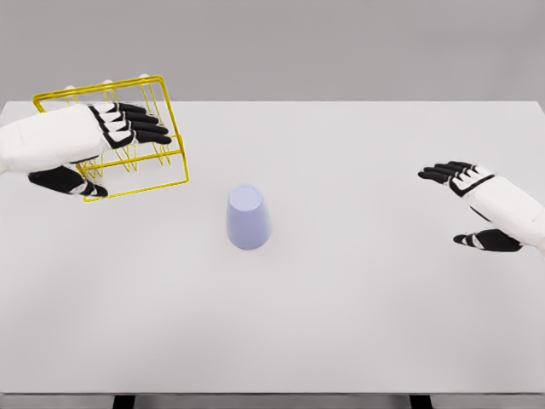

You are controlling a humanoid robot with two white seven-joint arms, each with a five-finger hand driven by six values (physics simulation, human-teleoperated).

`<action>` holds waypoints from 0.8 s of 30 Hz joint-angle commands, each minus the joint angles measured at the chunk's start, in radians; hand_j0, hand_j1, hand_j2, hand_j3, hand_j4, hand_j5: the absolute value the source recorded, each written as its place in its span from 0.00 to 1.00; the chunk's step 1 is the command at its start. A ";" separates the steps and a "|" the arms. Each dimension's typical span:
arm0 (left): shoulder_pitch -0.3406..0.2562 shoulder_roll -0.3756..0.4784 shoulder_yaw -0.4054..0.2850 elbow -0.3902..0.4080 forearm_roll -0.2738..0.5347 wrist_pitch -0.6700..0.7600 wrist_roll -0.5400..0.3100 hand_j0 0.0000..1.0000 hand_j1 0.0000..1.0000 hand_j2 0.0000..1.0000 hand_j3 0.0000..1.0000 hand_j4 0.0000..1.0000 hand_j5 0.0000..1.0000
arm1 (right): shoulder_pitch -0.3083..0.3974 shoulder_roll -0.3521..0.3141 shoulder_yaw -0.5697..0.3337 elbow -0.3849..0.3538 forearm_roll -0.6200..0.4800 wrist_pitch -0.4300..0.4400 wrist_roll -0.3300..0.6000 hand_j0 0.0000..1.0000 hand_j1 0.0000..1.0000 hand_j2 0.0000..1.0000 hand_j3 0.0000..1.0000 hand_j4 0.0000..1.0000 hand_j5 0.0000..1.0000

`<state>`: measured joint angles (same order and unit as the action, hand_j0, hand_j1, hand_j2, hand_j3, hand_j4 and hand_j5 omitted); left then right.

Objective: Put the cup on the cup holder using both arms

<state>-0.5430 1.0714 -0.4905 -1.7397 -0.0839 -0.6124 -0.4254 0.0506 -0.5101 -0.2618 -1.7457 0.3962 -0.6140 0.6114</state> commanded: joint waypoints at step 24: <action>-0.686 -0.266 -0.723 0.094 0.205 0.002 -0.185 1.00 1.00 1.00 1.00 1.00 1.00 | 0.011 -0.038 0.027 0.017 0.007 0.003 -0.001 1.00 1.00 1.00 1.00 1.00 1.00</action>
<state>-1.2425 0.8332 -1.1981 -1.6790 0.1346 -0.6131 -0.6111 0.0614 -0.5467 -0.2352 -1.7279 0.4114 -0.6139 0.6114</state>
